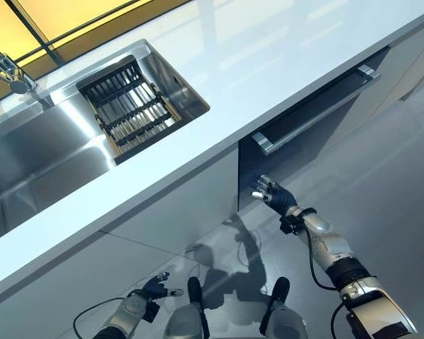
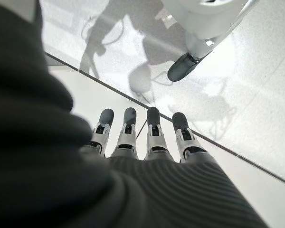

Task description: Take plates into dishwasher

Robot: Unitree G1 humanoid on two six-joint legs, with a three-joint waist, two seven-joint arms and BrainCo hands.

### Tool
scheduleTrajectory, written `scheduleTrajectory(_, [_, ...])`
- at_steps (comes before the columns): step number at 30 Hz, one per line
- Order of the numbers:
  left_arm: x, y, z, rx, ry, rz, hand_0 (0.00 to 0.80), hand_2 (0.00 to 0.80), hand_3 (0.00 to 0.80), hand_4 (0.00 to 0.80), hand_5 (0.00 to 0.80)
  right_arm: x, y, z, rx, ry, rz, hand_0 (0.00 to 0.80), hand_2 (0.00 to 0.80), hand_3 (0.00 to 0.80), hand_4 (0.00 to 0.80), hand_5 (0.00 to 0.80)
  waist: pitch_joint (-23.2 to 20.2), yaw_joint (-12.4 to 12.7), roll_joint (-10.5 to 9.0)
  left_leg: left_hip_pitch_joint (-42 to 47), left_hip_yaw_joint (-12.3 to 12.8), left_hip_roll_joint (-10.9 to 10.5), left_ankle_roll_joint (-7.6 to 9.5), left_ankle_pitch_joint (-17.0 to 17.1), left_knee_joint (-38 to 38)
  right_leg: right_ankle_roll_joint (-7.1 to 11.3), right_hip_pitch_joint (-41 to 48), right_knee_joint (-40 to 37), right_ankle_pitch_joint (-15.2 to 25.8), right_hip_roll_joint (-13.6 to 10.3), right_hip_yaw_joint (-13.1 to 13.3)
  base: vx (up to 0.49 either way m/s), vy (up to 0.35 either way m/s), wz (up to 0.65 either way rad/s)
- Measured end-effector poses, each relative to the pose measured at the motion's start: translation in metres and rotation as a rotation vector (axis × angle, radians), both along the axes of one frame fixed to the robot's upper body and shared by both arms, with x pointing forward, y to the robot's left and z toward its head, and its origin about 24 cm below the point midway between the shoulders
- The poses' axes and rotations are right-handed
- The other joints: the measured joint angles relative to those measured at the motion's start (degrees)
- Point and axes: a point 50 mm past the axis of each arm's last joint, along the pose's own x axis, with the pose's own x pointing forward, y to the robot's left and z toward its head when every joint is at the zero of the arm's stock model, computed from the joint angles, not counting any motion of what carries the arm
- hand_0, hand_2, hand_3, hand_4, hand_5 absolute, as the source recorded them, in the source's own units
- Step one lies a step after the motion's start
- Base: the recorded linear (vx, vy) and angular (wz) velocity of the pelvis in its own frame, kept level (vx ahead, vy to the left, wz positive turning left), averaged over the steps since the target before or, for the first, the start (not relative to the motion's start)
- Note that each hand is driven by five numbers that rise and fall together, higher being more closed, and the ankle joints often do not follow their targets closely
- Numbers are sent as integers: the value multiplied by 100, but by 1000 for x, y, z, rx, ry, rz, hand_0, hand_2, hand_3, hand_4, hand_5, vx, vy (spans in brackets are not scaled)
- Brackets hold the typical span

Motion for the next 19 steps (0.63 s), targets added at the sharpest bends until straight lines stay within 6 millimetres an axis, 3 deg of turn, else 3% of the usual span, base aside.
scheduleTrajectory(5, [-14, 11, -5, 20, 46, 50, 0, 0, 0, 0, 0, -58, -39, -75, -330, 307, -86, 0, 0, 0, 0, 0, -108, 36, -377, 23, -1, -38, 30, -2, 4, 96, 218, 1, -99, -65, 7, 99, 137, 28])
scheduleTrajectory(7, [-18, 17, -6, 34, 70, 73, 0, 0, 0, 0, 0, -79, -51, -94, -424, 414, -90, 0, 0, 0, 0, 0, -186, 171, -520, 105, -2, -61, 41, -33, 2, 138, 315, 1, -133, -91, 11, 119, 160, 16])
scheduleTrajectory(11, [-29, 30, -11, 62, 130, 113, 0, 0, 0, 0, 0, -98, -51, -115, -509, 531, -76, 0, 0, 0, 0, 0, -403, 329, -829, 219, -121, -132, 48, -102, 1, 219, 561, 8, -253, -175, 10, 123, 142, 19])
scheduleTrajectory(16, [-35, 38, -12, 89, 166, 104, 0, 0, 0, 0, 0, -121, -39, -136, -491, 650, -92, 0, 0, 0, 0, 0, -720, 462, -1214, 210, -287, -287, 118, -124, 9, 367, 625, 380, -559, -393, 16, 111, 142, 38])
scheduleTrajectory(18, [-36, 38, -13, 103, 180, 79, 0, 0, 0, 0, 0, -134, -38, -144, -491, 708, -109, 0, 0, 0, 0, 0, -768, 466, -1265, 200, -408, -327, 176, -127, 3, 351, 603, 703, -593, -477, 68, 104, 69, 47])
scheduleTrajectory(19, [-36, 37, -13, 102, 192, 69, 0, 0, 0, 0, 0, -137, -37, -147, -494, 724, -119, 0, 0, 0, 0, 0, -792, 462, -1180, 180, -499, -266, 199, -114, -1, 327, 471, 1029, -538, -475, 208, 67, 24, 33])
